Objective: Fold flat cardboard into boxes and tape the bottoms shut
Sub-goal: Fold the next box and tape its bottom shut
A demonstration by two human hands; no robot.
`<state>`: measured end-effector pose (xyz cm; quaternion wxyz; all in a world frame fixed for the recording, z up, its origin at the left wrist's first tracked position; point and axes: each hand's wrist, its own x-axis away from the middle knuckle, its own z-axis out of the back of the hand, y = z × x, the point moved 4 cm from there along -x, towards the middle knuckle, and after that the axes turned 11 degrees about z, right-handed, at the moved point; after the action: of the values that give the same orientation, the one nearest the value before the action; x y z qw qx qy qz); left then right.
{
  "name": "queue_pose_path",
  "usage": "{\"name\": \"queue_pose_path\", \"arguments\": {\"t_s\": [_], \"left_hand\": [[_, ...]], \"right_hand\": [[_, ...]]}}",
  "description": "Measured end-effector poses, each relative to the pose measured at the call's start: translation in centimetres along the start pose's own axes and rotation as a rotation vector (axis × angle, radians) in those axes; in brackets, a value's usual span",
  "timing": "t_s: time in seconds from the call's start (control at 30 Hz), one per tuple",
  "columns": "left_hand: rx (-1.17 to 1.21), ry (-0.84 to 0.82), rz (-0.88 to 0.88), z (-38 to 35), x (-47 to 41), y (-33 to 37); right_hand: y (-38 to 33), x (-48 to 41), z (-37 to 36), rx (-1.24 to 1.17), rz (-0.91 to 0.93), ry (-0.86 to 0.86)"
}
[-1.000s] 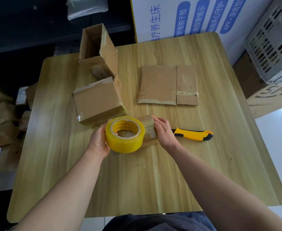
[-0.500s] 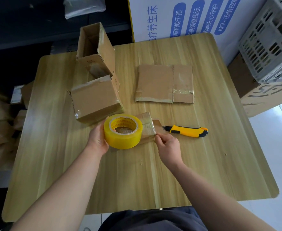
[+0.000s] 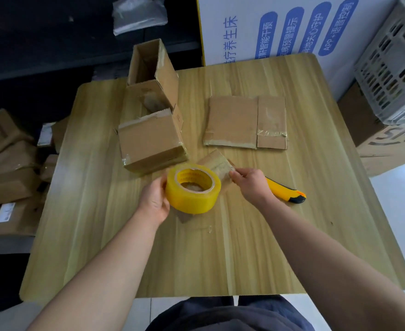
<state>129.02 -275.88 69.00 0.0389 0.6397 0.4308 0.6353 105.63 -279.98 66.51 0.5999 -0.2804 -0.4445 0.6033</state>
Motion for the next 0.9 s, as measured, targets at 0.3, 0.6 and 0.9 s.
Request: {"name": "queue_pose_path", "arguments": {"t_s": [0.3,0.6,0.9], "left_hand": [[-0.036,0.013,0.005,0.6,-0.3,2.2],[-0.118,-0.025,0.086,-0.1,0.6,-0.6],[0.070,0.128,-0.074,-0.1,3.4,-0.5]], "right_hand": [[-0.1,-0.4,-0.4,-0.166,-0.037,0.082],[-1.2,-2.7,-1.3,-0.100,0.000,-0.082],[-5.3,2.8,0.8,-0.088,0.249,-0.039]]}}
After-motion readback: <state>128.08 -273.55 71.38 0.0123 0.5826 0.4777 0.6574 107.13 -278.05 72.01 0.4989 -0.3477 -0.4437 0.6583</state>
